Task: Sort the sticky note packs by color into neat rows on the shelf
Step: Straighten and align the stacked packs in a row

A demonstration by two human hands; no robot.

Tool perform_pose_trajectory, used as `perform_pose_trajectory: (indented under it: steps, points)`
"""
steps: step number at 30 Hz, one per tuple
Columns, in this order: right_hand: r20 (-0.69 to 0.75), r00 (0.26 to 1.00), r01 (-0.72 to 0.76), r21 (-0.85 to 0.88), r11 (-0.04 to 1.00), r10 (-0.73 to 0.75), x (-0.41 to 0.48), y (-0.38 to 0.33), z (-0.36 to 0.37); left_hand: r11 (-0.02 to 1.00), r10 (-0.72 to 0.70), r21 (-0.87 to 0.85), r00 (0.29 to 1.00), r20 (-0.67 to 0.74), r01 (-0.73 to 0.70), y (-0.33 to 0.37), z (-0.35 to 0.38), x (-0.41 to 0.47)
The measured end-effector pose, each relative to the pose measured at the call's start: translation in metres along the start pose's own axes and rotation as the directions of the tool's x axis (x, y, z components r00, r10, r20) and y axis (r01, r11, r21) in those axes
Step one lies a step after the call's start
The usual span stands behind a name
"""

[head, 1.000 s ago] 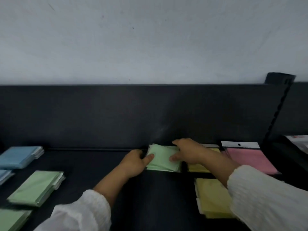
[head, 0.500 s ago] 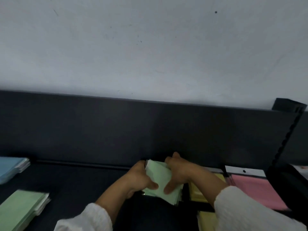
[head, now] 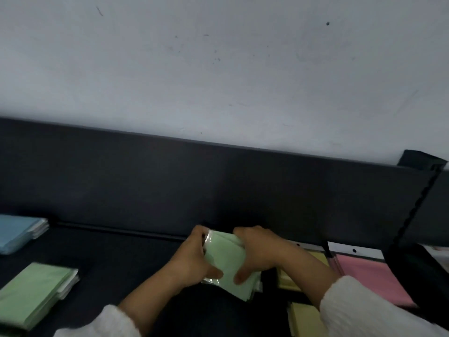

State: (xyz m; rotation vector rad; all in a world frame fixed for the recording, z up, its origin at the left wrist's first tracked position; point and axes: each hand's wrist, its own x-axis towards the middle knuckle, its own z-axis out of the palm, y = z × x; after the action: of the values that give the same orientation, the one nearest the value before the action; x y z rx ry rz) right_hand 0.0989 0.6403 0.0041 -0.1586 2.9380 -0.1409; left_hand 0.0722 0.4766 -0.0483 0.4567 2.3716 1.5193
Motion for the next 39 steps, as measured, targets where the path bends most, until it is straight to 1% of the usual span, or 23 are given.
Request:
perform_pose_trajectory:
  steps: [1,3,5,7,9,11,14,16,18,19,20,22,23,24,25,26,27,29,32,34,35,37,39]
  points:
    - [-0.015,1.000,0.022,0.005,1.000,-0.022,-0.003,-0.003,-0.002,1.000,0.022,-0.011,0.999,-0.023,-0.023,0.002,-0.002,-0.005]
    - [-0.061,0.995,0.073,-0.011,0.997,-0.074,-0.011,-0.010,-0.007,0.993,0.024,-0.110,0.996,-0.081,-0.033,0.005,-0.005,-0.015]
    - [-0.154,0.976,0.138,-0.110,0.984,-0.154,-0.018,-0.022,-0.009,0.978,0.014,-0.204,0.990,-0.141,-0.043,0.005,-0.009,-0.024]
    - [-0.229,0.948,0.191,-0.149,0.970,-0.222,-0.020,-0.030,-0.007,0.970,0.038,-0.230,0.980,-0.194,-0.083,0.000,-0.016,-0.032]
    - [-0.212,0.946,0.226,-0.101,0.969,-0.243,-0.016,-0.038,0.001,0.973,0.045,-0.212,0.978,-0.202,-0.089,-0.007,-0.026,-0.039]
    - [-0.146,0.957,0.248,-0.048,0.968,-0.253,-0.009,-0.045,0.012,0.978,0.011,-0.202,0.984,-0.180,-0.048,-0.018,-0.031,-0.042]
    - [-0.109,0.960,0.252,-0.058,0.966,-0.257,-0.002,-0.047,0.022,0.973,-0.061,-0.228,0.985,-0.164,0.023,-0.034,-0.024,-0.043]
    - [-0.095,0.962,0.249,-0.068,0.966,-0.255,0.000,-0.046,0.023,0.968,-0.081,-0.247,0.981,-0.175,0.036,-0.040,-0.019,-0.042]
    - [-0.074,0.963,0.252,-0.070,0.965,-0.257,0.002,-0.045,0.023,0.973,-0.074,-0.230,0.978,-0.193,0.029,-0.043,-0.015,-0.040]
    - [-0.055,0.965,0.254,-0.037,0.966,-0.256,0.003,-0.045,0.022,0.976,-0.069,-0.216,0.978,-0.197,0.026,-0.043,-0.014,-0.038]
    - [-0.039,0.970,0.242,0.032,0.970,-0.240,0.002,-0.044,0.020,0.979,-0.061,-0.202,0.979,-0.196,0.020,-0.043,-0.014,-0.037]
    - [-0.031,0.989,0.151,0.260,0.954,-0.148,-0.001,-0.036,0.015,0.984,-0.049,-0.180,0.983,-0.175,0.017,-0.043,-0.013,-0.035]
    - [-0.021,0.997,0.077,0.401,0.913,-0.075,-0.004,-0.030,0.014,0.985,-0.049,-0.172,0.986,-0.160,0.021,-0.043,-0.014,-0.035]
    - [-0.002,1.000,0.013,0.535,0.844,-0.014,-0.009,-0.024,0.013,0.986,-0.050,-0.167,0.988,-0.144,0.025,-0.045,-0.015,-0.035]
    - [0.024,1.000,-0.027,0.646,0.763,0.014,-0.013,-0.019,0.014,0.986,-0.045,-0.167,0.990,-0.131,0.023,-0.046,-0.017,-0.035]
    - [0.066,0.998,-0.058,0.709,0.703,0.016,-0.017,-0.016,0.018,0.985,-0.047,-0.168,0.992,-0.120,0.026,-0.047,-0.019,-0.034]
    - [0.100,0.995,-0.086,0.748,0.658,0.016,-0.019,-0.013,0.024,0.985,-0.051,-0.167,0.993,-0.109,0.032,-0.048,-0.020,-0.033]
    - [0.122,0.992,-0.106,0.783,0.613,0.016,-0.018,-0.014,0.037,0.985,-0.065,-0.165,0.993,-0.098,0.048,-0.048,-0.022,-0.032]
    - [0.064,0.997,-0.076,0.830,0.553,0.042,-0.011,-0.023,0.054,0.973,-0.110,-0.216,0.988,-0.106,0.085,-0.045,-0.018,-0.032]
    - [0.034,0.996,-0.070,0.851,0.521,0.078,-0.008,-0.028,0.055,0.954,-0.143,-0.279,0.985,-0.099,0.110,-0.033,-0.017,-0.030]
    - [0.030,0.996,-0.070,0.866,0.495,0.089,-0.007,-0.028,0.052,0.953,-0.143,-0.280,0.985,-0.098,0.111,-0.025,-0.019,-0.027]
    - [0.004,0.995,-0.047,0.909,0.413,0.105,-0.005,-0.030,0.040,0.974,-0.112,-0.210,0.987,-0.115,0.086,-0.004,-0.026,-0.014]
    - [-0.024,0.993,-0.013,0.950,0.313,0.113,-0.002,-0.039,0.023,0.993,-0.070,-0.101,0.988,-0.136,0.057,0.013,-0.045,-0.001]
